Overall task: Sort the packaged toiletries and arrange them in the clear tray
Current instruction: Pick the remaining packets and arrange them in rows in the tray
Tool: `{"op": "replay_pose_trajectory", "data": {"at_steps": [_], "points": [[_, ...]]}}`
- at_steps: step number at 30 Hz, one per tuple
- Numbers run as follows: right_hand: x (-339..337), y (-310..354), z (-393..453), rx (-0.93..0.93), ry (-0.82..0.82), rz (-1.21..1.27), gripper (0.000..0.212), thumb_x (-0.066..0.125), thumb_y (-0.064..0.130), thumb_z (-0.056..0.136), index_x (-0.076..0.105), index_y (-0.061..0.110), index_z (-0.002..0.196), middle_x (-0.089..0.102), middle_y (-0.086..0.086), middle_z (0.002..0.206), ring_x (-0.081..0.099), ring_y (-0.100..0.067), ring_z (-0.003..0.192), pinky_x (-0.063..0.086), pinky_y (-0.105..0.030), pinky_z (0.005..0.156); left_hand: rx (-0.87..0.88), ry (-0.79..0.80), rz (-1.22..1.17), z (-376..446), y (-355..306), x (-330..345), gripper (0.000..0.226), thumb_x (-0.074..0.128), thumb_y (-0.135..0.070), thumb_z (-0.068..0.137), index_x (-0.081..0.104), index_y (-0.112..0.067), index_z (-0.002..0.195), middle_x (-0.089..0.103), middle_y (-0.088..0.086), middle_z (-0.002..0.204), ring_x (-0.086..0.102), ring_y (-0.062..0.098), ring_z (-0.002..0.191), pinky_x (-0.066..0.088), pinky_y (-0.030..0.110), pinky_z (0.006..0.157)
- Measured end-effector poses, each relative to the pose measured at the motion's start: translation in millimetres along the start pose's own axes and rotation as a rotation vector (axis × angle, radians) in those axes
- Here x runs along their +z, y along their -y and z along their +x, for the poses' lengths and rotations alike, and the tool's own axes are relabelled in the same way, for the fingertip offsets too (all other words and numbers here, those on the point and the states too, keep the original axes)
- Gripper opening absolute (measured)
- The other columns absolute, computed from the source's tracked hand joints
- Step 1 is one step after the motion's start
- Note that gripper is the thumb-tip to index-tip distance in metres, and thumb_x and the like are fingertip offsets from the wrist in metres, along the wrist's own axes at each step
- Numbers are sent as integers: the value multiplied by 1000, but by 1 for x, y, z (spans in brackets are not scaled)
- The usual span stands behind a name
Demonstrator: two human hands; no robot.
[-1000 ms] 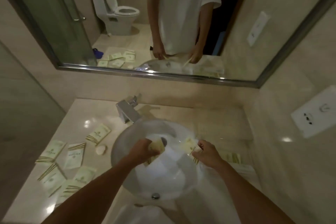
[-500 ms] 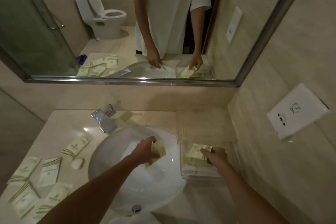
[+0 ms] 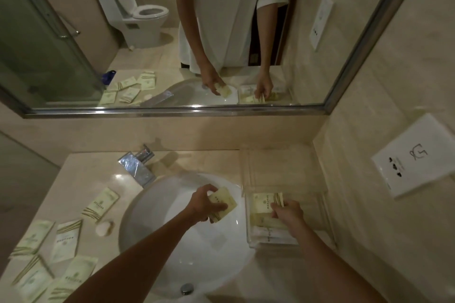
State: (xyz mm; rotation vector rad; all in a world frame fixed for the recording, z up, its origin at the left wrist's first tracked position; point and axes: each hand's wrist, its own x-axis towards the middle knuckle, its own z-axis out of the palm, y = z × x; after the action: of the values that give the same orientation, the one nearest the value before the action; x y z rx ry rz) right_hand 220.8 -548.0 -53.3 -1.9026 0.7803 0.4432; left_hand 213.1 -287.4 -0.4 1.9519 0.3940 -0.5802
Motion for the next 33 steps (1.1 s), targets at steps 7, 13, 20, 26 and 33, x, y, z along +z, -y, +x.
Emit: {"op": "replay_pose_trajectory", "data": {"at_steps": [7,13,20,26,33], "points": [[20,3,-1,20,-31,174,30,67,5,85,57,2,114,67,-16,101,67,-20,66,51,-21,50,15,84,16,5,2,-1,63,82,-5,67,51,-17,121,64,17,102,64,20,68,47,23,43],[27,1,-6,-6,-82,159,35,67,8,86,54,-1,117,60,-2,80,65,-22,59,55,-29,54,38,69,17,5,2,-1,54,78,-2,72,52,-12,118,64,19,102,64,19,69,45,18,42],[27,-8,0,-41,-75,52,29,67,21,87,59,7,111,69,-14,96,61,-14,42,42,-17,35,41,74,96,10,7,2,53,81,-14,70,55,-19,116,68,12,101,67,19,73,47,19,43],[30,-7,4,24,-126,140,24,63,18,90,59,4,110,69,-18,91,63,-19,54,47,-22,40,29,65,156,14,7,7,58,85,-28,62,57,-25,113,71,6,96,71,21,70,48,24,43],[28,-10,-4,-20,-253,-29,24,61,15,90,63,-7,98,67,-25,97,65,-34,86,39,-26,62,65,71,196,17,-1,16,45,78,-27,71,58,-21,110,67,2,100,68,21,85,56,31,58]]}}
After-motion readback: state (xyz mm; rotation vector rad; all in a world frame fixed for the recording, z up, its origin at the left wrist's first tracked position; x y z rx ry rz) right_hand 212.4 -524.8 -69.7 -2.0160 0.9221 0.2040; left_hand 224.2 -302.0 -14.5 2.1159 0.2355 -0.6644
